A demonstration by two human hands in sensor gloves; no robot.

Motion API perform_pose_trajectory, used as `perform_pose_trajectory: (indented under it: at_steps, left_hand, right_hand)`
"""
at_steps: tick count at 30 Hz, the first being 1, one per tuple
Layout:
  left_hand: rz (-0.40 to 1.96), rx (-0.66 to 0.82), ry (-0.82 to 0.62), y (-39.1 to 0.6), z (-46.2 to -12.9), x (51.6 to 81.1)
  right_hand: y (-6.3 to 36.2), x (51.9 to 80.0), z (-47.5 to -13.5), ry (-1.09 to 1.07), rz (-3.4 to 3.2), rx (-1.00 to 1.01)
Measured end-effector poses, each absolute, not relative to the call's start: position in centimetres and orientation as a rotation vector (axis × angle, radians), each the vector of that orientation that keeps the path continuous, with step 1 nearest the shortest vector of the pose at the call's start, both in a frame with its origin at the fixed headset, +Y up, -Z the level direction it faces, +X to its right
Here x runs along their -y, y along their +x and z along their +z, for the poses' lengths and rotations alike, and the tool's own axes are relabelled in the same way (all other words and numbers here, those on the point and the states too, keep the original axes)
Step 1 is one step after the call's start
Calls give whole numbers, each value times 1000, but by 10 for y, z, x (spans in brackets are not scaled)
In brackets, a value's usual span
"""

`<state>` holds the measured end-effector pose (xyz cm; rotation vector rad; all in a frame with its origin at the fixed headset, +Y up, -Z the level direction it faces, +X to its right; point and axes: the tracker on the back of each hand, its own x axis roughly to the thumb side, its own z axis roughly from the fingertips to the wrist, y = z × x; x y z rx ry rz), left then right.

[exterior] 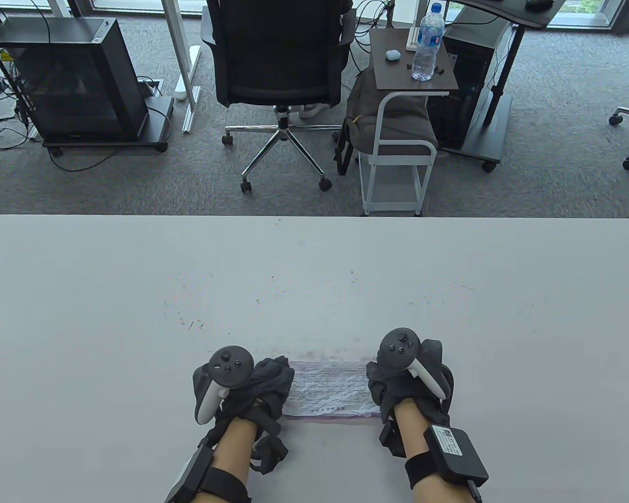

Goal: Flatten crumpled invoices and stack

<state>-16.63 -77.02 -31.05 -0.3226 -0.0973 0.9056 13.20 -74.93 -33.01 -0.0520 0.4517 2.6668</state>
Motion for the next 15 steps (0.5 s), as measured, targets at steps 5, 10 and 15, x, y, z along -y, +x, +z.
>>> perform_pose_trajectory:
  at_steps: [5, 10, 15]
  left_hand:
    - [944, 115, -357, -164, -312, 775]
    - [933, 190, -396, -151, -312, 774]
    - [838, 242, -308, -166, -309, 758]
  right_hand:
    - [132, 754, -329, -9, 2576, -456]
    - [130, 753, -329, -16, 2601, -453]
    - [137, 735, -337, 54, 2786, -286]
